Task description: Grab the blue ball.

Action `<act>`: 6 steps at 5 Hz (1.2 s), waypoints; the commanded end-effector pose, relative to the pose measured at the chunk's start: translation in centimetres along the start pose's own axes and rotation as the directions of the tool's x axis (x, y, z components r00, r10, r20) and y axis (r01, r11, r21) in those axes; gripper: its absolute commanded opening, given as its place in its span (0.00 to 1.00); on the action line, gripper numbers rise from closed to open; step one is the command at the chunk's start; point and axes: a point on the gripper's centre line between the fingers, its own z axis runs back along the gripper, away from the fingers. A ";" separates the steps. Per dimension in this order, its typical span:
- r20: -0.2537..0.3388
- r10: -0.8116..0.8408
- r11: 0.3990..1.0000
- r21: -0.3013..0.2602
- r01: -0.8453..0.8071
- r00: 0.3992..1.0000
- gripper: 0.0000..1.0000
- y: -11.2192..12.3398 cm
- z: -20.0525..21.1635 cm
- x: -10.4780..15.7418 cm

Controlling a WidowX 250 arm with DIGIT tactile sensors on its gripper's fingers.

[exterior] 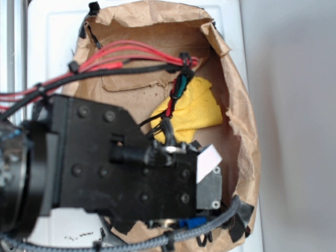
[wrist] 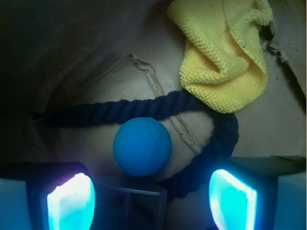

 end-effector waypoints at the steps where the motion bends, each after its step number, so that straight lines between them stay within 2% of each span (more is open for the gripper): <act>1: 0.036 -0.032 0.998 -0.053 0.034 0.999 1.00 -1.2 1.8 0.1; 2: 0.036 -0.032 0.998 -0.053 0.034 0.999 1.00 -1.2 1.8 0.1; 4: 0.097 -0.036 0.997 -0.061 0.042 0.995 1.00 -1.9 -0.6 -0.6; 6: 0.143 -0.087 0.995 -0.039 0.093 0.986 1.00 -0.2 -1.7 -0.6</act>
